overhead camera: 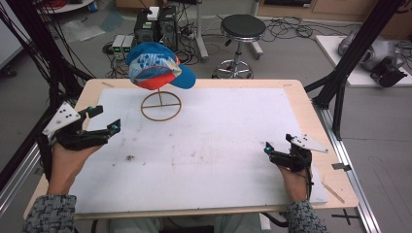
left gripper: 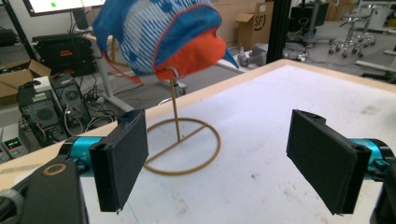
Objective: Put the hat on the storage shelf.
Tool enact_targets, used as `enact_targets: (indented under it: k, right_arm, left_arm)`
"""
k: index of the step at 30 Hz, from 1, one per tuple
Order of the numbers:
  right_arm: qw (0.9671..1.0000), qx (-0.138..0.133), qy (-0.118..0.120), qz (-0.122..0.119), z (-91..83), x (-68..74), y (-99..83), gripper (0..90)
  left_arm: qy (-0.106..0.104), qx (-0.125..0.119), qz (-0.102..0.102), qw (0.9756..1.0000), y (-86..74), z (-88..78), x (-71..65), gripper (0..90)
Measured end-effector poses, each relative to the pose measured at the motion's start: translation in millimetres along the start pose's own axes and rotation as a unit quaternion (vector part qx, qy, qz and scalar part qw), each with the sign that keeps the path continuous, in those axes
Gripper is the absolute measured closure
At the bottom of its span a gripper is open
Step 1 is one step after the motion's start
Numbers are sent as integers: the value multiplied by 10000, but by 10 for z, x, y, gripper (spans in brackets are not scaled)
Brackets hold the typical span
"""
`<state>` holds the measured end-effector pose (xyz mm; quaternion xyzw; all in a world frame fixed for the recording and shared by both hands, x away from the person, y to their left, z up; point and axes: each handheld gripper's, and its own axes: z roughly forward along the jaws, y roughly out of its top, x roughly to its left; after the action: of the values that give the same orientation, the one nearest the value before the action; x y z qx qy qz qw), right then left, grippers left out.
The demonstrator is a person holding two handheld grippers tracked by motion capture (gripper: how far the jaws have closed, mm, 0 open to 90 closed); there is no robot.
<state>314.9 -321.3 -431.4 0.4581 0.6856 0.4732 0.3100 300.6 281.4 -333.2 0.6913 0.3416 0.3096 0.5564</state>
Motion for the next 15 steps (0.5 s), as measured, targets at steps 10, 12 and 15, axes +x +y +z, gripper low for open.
enact_targets:
  k: [10, 12, 15]
  right_arm:
    - [10000, 36, 6, 18, -1, 8, -4, 121]
    - [10000, 27, -1, 13, 0, 5, -3, 121]
    - [10000, 41, -6, 37, -2, 8, -4, 121]
  left_arm:
    - [59, 89, 0, 9999, -340, -71, -192, 210]
    - [80, 78, -27, 9999, -403, -83, -205, 209]
    - [108, 135, -109, 9998, -509, -88, -213, 208]
